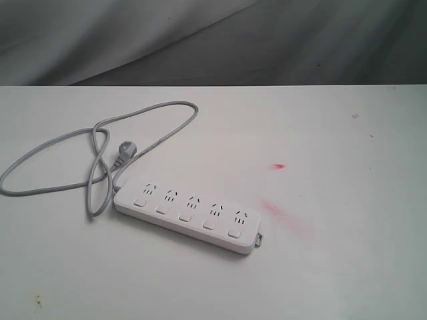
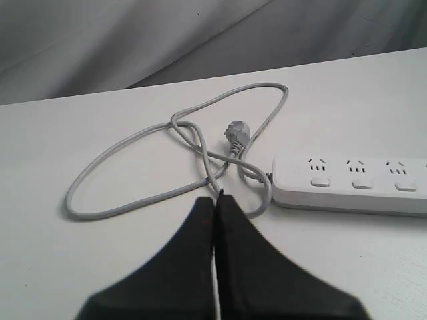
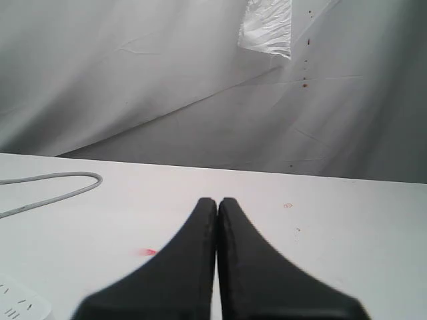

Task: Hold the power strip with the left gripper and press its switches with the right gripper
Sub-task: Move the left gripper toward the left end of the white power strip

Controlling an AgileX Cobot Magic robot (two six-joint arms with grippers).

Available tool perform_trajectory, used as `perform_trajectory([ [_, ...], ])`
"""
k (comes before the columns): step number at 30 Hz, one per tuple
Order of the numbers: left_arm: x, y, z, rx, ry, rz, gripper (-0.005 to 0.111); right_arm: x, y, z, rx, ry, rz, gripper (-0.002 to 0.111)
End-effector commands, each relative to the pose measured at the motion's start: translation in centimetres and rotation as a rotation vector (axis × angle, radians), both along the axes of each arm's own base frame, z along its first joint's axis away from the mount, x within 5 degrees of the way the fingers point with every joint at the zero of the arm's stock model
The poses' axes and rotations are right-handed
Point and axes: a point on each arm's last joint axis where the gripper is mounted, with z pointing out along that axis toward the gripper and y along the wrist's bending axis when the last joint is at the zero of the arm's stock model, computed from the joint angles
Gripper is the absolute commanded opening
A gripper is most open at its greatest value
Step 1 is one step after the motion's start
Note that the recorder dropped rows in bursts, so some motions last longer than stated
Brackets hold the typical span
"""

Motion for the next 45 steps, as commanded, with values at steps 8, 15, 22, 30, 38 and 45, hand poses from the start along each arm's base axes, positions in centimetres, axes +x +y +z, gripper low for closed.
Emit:
perform_trajectory([
  [8,0.3,-0.4,1.7,-0.077,-0.199,-0.034,0.0,0.0,-0.1,0.1,-0.015,-0.011,-0.007,0.0],
  [15,0.1,-0.7,3.7,-0.107,-0.421,-0.073,0.0,0.0,-0.1,0.1,-0.015,-0.011,-0.007,0.0],
  [22,0.1,-0.7,3.9,-0.299,-0.411,-0.064,0.0,0.0,-0.1,0.1,-0.015,-0.011,-0.007,0.0],
  [30,0.3,-0.4,5.3,-0.449,-0.198,0.025,0.0,0.0,-0.1,0.1,-0.015,-0.011,-0.007,0.0],
  [38,3.7,-2.5,13.6,0.023,0.037,-0.211,0.0,0.0,-0.1,0.1,-0.017,-0.011,-0.007,0.0],
  [45,12.6,-7.7,16.8,0.525,0.362,-0.777,0.0,0.0,-0.1,0.1,-0.014,-0.011,-0.007,0.0],
])
